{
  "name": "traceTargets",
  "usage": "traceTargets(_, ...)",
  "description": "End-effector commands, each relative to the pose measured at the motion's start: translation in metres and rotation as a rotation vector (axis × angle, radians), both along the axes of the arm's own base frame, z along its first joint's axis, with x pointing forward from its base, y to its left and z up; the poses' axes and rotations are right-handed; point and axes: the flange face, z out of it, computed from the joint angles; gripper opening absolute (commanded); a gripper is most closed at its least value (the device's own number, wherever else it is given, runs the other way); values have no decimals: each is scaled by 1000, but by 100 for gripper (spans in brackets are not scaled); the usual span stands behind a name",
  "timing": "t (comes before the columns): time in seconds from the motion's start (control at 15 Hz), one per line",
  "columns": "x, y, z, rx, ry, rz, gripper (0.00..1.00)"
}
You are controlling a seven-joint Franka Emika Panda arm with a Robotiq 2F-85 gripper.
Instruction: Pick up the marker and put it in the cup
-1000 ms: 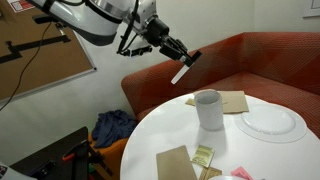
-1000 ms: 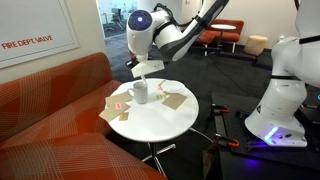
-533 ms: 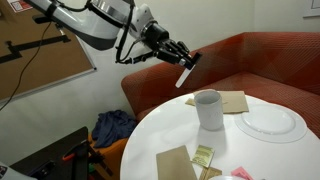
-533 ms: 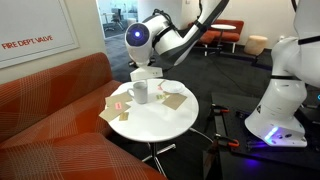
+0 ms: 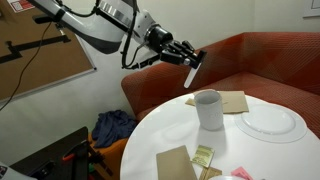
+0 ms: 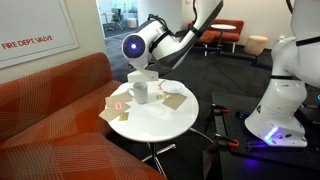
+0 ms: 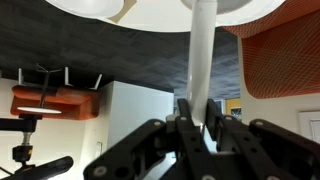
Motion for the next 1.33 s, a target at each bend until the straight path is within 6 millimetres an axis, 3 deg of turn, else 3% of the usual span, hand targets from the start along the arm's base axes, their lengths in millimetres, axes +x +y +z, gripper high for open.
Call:
traceTargets(0.0, 14, -3, -5, -57, -62, -31, 5)
traceTargets(0.4, 28, -10, -27, -115, -144, -64, 5)
traceTargets(1.27, 31, -18, -89, -134, -67, -87, 5)
